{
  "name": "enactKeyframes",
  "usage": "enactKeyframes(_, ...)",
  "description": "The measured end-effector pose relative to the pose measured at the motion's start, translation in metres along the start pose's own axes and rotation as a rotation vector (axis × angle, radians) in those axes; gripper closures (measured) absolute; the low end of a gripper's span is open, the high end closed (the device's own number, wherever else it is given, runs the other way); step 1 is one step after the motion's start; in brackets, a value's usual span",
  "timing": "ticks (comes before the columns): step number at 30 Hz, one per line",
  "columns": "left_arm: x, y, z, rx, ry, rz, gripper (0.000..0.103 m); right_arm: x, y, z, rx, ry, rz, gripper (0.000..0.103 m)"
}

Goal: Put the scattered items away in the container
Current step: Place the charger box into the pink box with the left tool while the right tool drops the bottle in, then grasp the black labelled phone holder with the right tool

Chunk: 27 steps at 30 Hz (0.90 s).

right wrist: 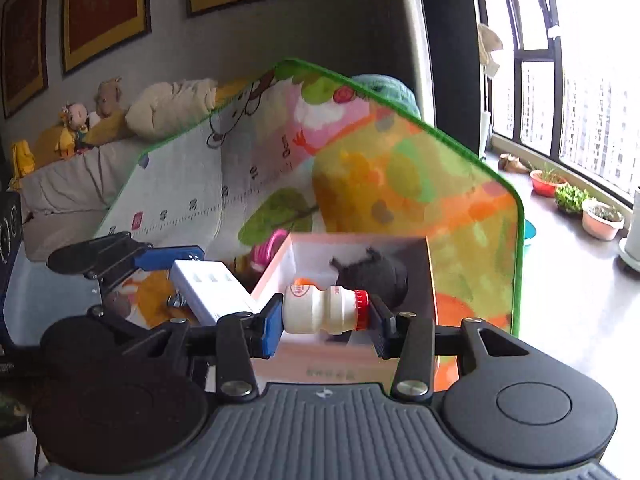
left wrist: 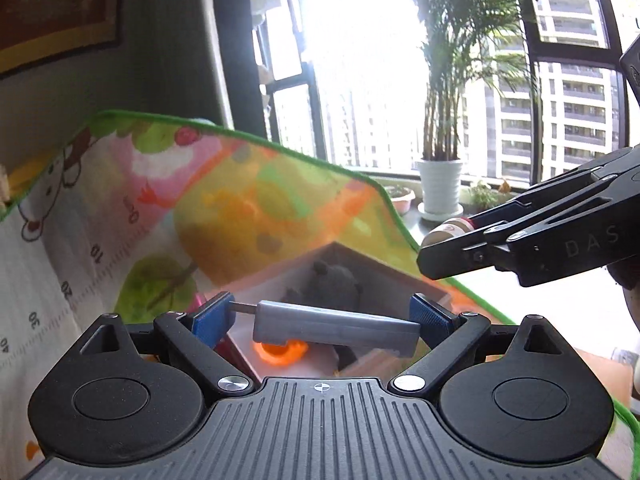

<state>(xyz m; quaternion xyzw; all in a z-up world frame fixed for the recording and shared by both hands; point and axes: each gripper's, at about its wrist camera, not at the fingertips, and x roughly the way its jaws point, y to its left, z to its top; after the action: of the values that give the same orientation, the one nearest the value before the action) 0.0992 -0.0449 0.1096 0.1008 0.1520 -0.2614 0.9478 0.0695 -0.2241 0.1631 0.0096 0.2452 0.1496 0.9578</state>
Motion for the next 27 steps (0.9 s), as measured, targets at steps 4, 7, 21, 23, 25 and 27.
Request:
enactKeyframes(4, 0.019, 0.019, -0.003, -0.044, 0.083, -0.008, 0.004, 0.041, -0.009, 0.03, 0.004, -0.004, -0.055, 0.026)
enactKeyframes(7, -0.002, 0.029, -0.028, -0.015, 0.145, 0.032, 0.001, 0.044, -0.011, 0.029, 0.01, -0.013, -0.063, 0.026)
enactKeyframes(21, -0.061, 0.126, -0.107, -0.204, 0.284, 0.281, 0.0, 0.095, 0.106, -0.002, -0.199, 0.093, 0.082, 0.06)
enactKeyframes(23, -0.068, 0.134, -0.111, -0.214, 0.282, 0.292, 0.0, 0.11, 0.133, -0.011, -0.253, 0.111, 0.118, 0.059)
enactKeyframes(25, -0.074, 0.138, -0.115, -0.212, 0.289, 0.304, 0.0, 0.125, 0.156, -0.019, -0.29, 0.121, 0.136, 0.049)
enactKeyframes(27, -0.08, 0.141, -0.12, -0.21, 0.299, 0.31, 0.0, 0.139, 0.175, -0.027, -0.323, 0.121, 0.146, 0.049)
